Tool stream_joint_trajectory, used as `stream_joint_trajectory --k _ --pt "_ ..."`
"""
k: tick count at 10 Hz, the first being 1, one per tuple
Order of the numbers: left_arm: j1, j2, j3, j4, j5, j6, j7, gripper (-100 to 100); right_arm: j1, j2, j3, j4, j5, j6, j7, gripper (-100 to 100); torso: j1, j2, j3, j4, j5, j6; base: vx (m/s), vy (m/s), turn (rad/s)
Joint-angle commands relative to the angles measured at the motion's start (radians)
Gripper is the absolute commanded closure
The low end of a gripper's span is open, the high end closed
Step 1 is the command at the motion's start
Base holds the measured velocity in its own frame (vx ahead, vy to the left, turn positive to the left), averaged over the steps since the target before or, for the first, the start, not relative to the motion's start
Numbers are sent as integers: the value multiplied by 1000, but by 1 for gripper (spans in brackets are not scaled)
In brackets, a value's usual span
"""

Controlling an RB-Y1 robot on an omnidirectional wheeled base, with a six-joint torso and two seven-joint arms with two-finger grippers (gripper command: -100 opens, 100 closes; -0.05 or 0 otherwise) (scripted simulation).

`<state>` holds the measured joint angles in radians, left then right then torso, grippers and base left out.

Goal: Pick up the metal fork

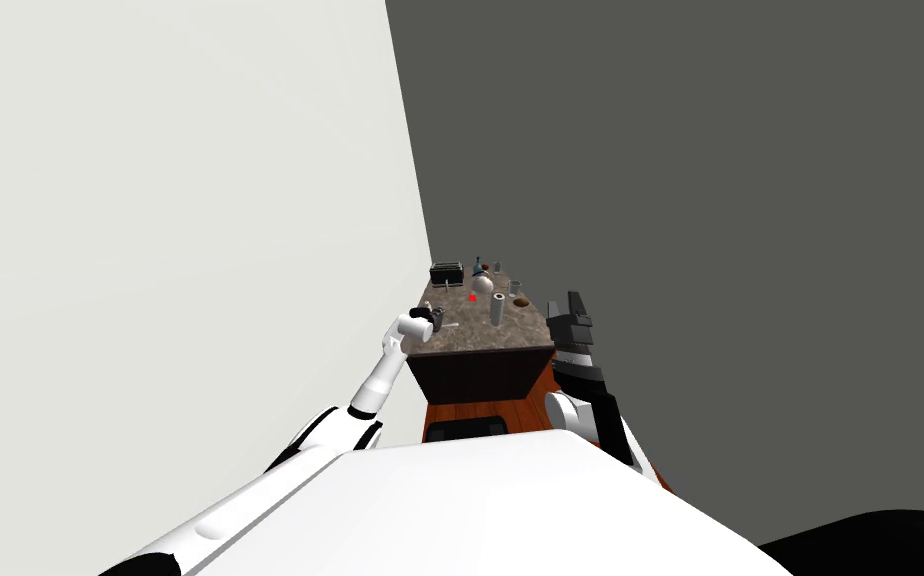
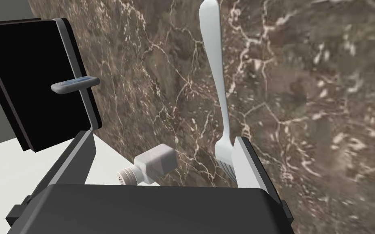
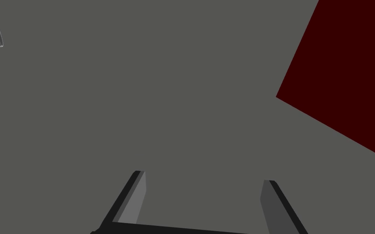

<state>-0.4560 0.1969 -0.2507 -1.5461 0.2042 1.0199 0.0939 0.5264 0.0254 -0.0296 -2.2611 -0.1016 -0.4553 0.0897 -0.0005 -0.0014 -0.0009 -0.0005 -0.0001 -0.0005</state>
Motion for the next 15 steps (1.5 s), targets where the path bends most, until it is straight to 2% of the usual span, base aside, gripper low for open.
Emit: stream_joint_trajectory --k 1,2,3,4,5,6,7,8,9,10,11,12,13,15 --pt "-17 -2 -5 19 3 44 0 -100 0 0 0 0 0 0 0 0 0 0 0 0 0 0 27 -6 17" --pt "-54 -5 -13 58 11 75 -2 -100 0 0 0 0 0 0 0 0 0 0 0 0 0 0 41 -5 33" --pt "-54 -5 -13 58 11 99 -2 -100 0 0 0 0 0 0 0 0 0 -1 -1 0 0 0 38 -7 12" --pt "-89 -7 -22 96 20 131 -4 -100 0 0 0 0 0 0 0 0 0 -1 -1 0 0 0 42 -11 29" --pt "-89 -7 -22 96 20 160 -4 -100 0 0 0 0 0 0 0 0 0 -1 -1 0 0 0 38 -7 14" --pt "-123 -9 -30 133 28 189 -6 -100 0 0 0 0 0 0 0 0 0 -1 -1 0 0 0 45 -3 29" --pt "-123 -9 -30 133 28 214 -6 -100 0 0 0 0 0 0 0 0 0 -2 -1 0 0 0 38 -3 15" --pt "-154 -11 -37 168 36 247 -9 -100 0 0 0 0 0 0 0 0 0 -1 -1 0 0 0 38 -3 28" --pt "-154 -11 -37 168 36 265 -9 -100 0 0 0 0 0 0 0 0 0 -1 -1 0 0 0 31 -5 15" --pt "-183 -12 -44 201 44 300 -12 -100 0 0 0 0 0 0 0 0 0 -1 0 0 0 0 36 -3 30" --pt "-183 -12 -44 201 44 313 -12 -100 0 0 0 0 0 0 0 0 0 -1 -1 0 0 0 34 -5 14" --pt "-210 -14 -51 232 52 350 -15 -100 0 0 0 0 0 0 0 0 0 -1 0 0 0 0 41 -10 29" --pt "-210 -14 -51 232 52 358 -15 -100 0 0 0 0 0 0 0 0 0 -1 -1 0 0 0 32 -10 13" --pt "-257 -15 -63 287 65 424 -21 -100 0 0 0 0 0 0 0 0 0 -1 0 0 0 0 41 -8 32"
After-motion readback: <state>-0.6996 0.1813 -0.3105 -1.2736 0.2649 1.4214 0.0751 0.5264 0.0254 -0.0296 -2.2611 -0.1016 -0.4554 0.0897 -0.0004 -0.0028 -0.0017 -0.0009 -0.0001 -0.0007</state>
